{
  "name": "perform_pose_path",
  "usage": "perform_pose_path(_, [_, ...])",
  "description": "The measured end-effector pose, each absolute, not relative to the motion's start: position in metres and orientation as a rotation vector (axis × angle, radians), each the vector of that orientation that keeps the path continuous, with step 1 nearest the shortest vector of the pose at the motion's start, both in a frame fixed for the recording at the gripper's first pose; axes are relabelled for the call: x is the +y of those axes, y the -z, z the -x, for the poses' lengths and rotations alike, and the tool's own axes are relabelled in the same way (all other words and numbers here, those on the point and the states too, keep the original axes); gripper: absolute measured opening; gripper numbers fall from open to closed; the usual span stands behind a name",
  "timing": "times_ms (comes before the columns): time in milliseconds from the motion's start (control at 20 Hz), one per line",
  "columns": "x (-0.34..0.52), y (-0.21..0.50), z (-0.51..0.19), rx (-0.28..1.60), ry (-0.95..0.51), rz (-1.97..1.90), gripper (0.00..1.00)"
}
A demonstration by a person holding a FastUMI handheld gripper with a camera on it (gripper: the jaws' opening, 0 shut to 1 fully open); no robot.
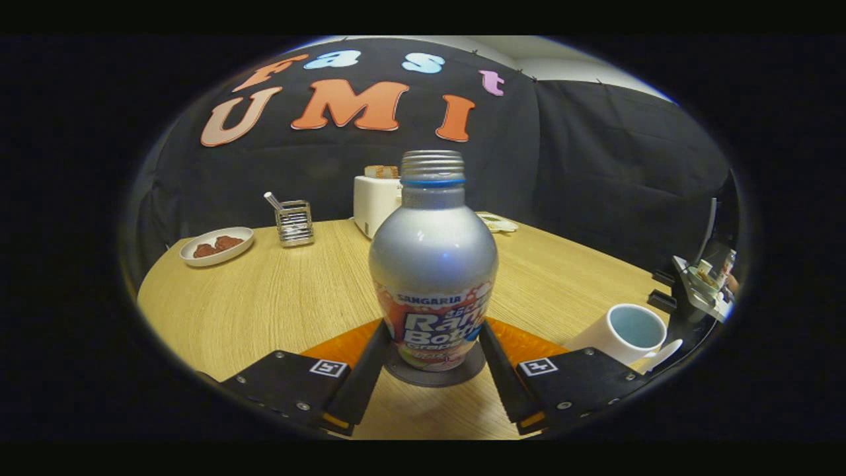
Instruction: Take the bottle from table, then pour the juice into the cup, finally place the bottle on the coaster
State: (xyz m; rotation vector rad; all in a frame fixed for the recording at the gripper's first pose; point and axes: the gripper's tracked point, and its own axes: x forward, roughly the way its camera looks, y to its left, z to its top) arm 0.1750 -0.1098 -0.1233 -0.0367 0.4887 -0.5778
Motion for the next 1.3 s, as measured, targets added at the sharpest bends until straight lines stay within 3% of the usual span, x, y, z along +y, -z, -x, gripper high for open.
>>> perform_pose_path(600, [-0.105,0.123,-0.157,0.503,0.517,0.035,0.97])
perform_pose_path(1300, [-0.029,0.031,-0.098,0.289,0.32,0.075,0.98])
